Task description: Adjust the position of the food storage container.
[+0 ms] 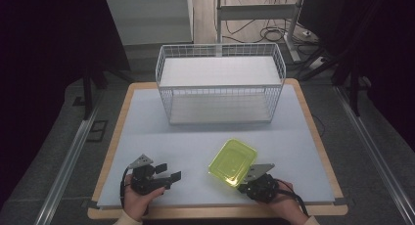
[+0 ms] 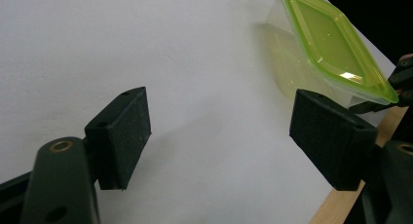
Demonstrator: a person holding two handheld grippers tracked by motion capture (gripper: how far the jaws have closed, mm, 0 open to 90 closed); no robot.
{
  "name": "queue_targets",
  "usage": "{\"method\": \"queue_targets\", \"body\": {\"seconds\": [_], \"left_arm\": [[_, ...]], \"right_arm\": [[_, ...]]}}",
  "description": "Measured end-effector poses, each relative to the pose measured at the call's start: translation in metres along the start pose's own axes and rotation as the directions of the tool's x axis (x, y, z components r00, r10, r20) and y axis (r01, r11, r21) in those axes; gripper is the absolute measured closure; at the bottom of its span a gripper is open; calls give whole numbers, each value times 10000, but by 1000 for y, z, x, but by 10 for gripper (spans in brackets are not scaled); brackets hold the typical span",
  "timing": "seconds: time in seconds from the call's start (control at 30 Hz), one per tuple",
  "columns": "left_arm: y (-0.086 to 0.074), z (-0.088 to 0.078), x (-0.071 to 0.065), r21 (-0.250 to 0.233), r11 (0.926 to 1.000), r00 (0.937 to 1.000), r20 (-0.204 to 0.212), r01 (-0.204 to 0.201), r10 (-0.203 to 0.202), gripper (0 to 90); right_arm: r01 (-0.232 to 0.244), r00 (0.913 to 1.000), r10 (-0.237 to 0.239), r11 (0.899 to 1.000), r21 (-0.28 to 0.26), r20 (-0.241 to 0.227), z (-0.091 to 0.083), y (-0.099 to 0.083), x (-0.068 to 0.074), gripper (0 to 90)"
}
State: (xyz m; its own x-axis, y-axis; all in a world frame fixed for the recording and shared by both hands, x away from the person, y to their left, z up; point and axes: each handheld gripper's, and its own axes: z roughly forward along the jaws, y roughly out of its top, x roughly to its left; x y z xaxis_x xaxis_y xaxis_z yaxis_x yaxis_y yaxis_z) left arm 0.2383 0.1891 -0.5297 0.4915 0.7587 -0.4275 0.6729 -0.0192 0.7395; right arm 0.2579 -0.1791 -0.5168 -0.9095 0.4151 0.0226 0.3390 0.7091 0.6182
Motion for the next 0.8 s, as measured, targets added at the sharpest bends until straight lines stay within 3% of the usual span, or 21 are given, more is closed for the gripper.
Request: {"method": "queue_targets", "body": {"seconds": [0.57, 0.8], "left_arm": [[1, -3, 1, -88, 10000, 10000, 1, 36, -36, 223], [1, -2, 2, -84, 10000, 10000, 17, 44, -44, 223]], "right_arm": [[182, 9997, -178, 9994, -283, 146, 30, 30, 13, 900], [232, 9997, -232, 9987, -453, 5, 26, 31, 17, 900]]}}
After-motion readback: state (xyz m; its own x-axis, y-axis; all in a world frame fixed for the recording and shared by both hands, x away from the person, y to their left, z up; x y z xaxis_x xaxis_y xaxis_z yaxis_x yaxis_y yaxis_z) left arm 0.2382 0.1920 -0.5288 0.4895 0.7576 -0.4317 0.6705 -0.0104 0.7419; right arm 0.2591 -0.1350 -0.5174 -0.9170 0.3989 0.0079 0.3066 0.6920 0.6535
